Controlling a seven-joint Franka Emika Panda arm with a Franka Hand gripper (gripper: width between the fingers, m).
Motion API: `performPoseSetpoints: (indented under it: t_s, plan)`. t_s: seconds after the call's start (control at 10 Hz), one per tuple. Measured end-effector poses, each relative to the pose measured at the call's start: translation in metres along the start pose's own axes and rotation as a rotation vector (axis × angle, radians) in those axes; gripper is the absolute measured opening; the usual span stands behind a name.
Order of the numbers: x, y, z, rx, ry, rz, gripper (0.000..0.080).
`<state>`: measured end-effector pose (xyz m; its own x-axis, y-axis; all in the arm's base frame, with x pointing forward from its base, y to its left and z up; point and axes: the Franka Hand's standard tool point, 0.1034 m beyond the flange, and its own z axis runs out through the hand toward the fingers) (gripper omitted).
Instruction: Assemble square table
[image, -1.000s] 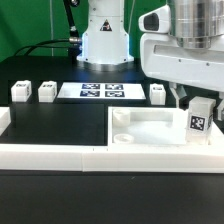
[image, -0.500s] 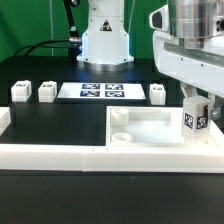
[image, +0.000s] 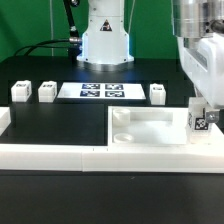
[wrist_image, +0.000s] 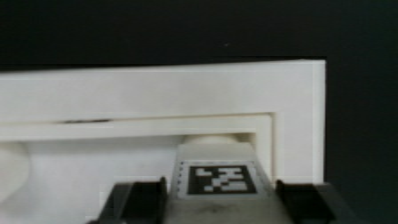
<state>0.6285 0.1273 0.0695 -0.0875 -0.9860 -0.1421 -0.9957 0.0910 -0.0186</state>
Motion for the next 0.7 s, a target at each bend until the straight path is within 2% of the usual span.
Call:
performPoseSetpoints:
  t_s: [0.3, 0.7]
  plan:
    - [-0.0033, -0.0038, 0.0001, 0.021, 0.008, 0.214, 0.0290]
    - [-0.0019, -0.0050, -0.0003, 0.039, 0.013, 0.288, 0.0292]
